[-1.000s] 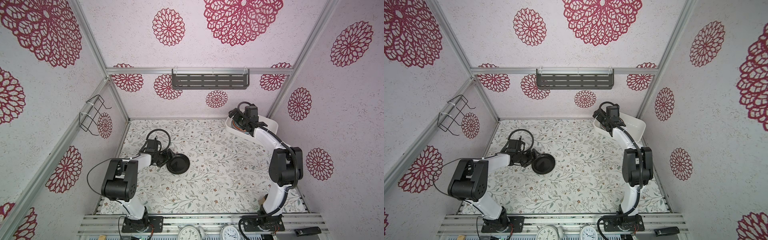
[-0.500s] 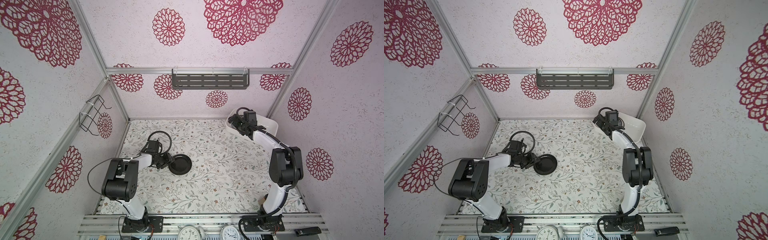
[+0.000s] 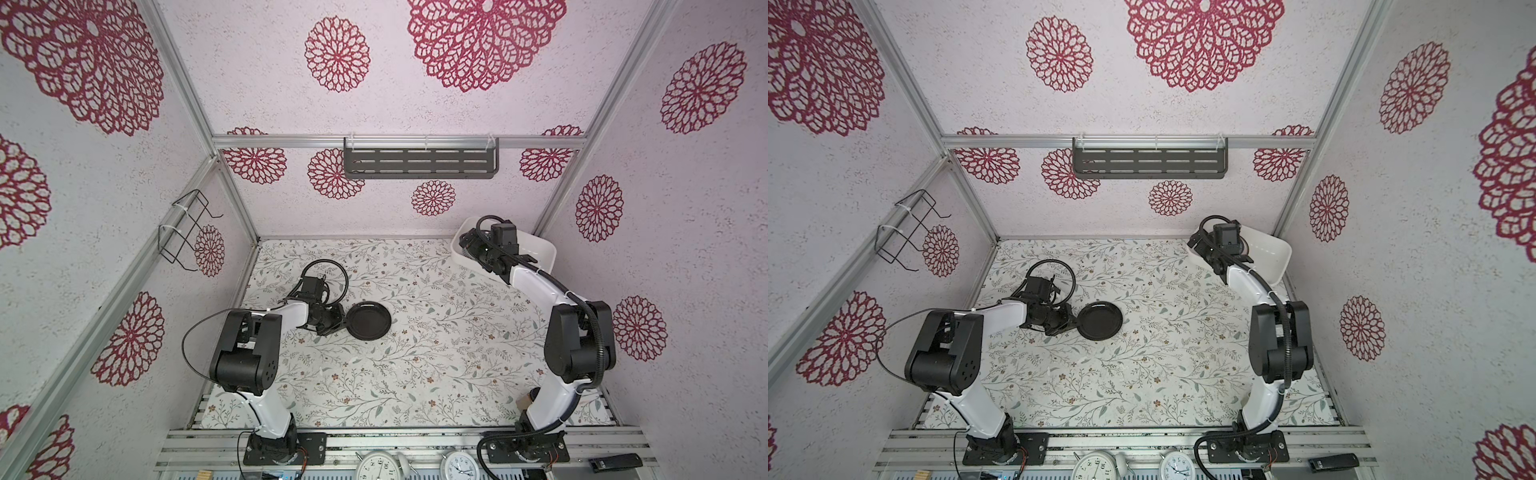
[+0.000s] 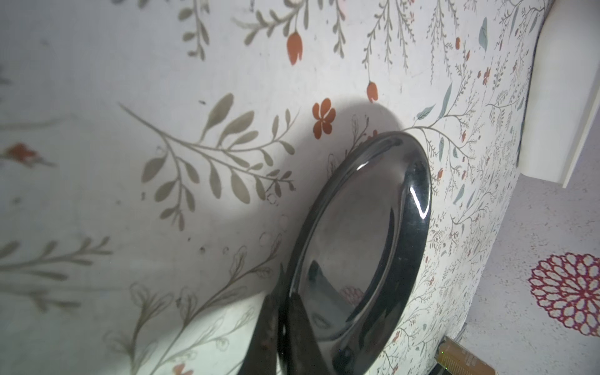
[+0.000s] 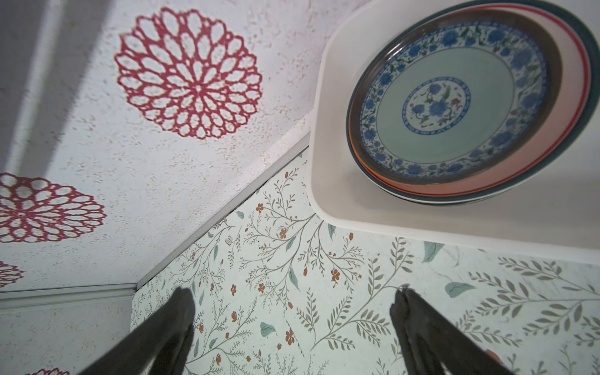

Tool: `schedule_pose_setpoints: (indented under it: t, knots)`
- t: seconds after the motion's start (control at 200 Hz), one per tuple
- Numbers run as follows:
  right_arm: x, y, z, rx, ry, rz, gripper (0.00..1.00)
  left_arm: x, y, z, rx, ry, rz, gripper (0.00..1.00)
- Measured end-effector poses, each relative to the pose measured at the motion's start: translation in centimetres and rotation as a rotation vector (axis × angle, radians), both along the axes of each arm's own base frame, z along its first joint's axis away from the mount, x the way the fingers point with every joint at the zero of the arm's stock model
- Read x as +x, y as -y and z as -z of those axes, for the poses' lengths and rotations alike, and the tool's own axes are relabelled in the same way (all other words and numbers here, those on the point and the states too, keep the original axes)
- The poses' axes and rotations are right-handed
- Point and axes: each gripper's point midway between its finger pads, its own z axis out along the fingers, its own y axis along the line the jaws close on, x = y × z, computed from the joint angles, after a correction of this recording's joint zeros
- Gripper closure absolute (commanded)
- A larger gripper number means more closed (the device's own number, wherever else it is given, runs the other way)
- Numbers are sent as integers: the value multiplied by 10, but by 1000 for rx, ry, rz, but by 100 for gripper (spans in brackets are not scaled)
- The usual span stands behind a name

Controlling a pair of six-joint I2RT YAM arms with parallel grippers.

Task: Place the plates into the plastic bin on the countertop
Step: 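Lift the black plate with the left gripper and tilt it upright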

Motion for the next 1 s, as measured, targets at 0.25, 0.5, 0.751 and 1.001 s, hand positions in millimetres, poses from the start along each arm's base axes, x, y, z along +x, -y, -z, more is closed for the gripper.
schedule_pose_setpoints:
  t: [0.25, 0.5, 0.751, 1.001]
  knots:
    - [-5, 0, 15, 5, -23, 1, 1, 10, 1, -11, 9, 6, 25, 98]
    - [-3, -11, 8, 41, 6, -50, 1, 29, 4, -37, 13, 54, 48, 99]
    - [-5, -29, 2, 79, 27, -128, 1, 54, 7, -71, -2, 132, 61, 100]
    - [-15, -60, 2, 109, 29, -234, 1, 73, 11, -105, -34, 192, 54, 100]
